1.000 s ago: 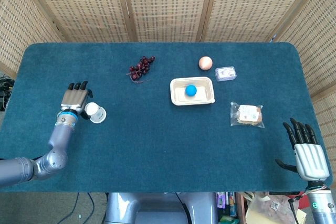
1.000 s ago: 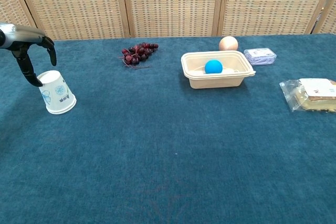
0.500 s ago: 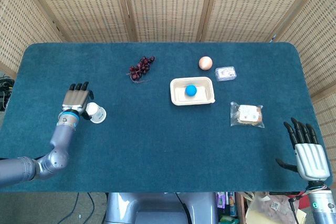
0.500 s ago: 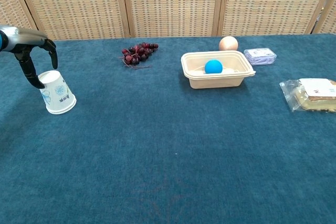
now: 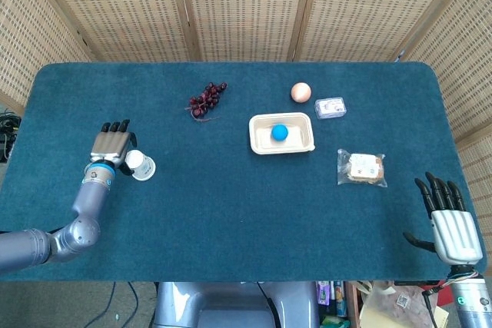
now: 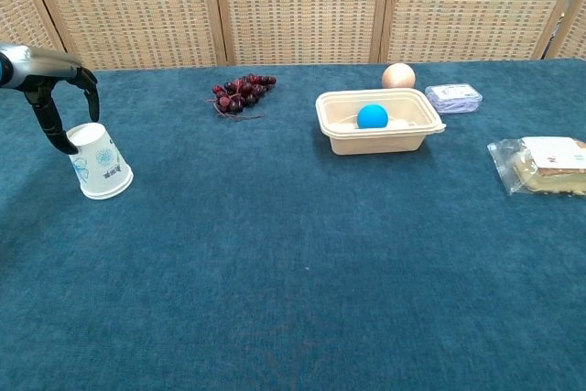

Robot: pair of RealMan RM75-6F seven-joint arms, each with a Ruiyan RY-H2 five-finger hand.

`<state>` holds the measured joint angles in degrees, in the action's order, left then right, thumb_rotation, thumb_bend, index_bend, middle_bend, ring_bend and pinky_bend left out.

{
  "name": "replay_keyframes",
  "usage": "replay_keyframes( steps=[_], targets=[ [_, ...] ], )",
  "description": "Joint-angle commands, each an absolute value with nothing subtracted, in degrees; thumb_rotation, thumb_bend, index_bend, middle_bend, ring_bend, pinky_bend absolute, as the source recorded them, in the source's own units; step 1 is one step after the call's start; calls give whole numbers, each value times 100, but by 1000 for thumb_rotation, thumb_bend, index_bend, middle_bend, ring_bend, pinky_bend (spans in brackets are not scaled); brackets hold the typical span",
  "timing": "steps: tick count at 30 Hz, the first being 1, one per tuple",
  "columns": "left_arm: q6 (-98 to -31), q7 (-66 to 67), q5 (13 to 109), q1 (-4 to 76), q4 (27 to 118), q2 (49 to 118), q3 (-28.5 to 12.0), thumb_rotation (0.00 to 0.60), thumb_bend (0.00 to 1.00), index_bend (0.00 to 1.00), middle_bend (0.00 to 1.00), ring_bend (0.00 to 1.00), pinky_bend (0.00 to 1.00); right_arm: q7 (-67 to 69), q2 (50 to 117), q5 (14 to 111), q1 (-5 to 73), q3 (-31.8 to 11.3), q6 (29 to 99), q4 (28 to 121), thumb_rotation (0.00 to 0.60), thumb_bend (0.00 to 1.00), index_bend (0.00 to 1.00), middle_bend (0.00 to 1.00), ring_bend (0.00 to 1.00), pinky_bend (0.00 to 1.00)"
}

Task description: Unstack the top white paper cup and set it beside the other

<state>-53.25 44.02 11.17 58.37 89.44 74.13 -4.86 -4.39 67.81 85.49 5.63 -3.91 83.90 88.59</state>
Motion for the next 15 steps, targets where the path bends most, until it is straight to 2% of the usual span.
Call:
replay_keyframes(
  steps=[1,11,15],
  targets=[
    [-5317,4403,1122,5840,8926,7424,-474,600,186,364,0,0,0,-432,6782,8552,560,-390,8398,8857,600,35,0,0,0,0],
    [-5339,4263,1236,5798,8788,7525,-504,600,192,424,0,0,0,-436,6779,8561,569,-380,8375,8857,600,35,0,0,0,0],
    [-5372,4173,1350,5769,8859,7476,-549,600,262,464,0,0,0,-454,6785,8565,573,-373,8363,8861,600,35,0,0,0,0]
  ],
)
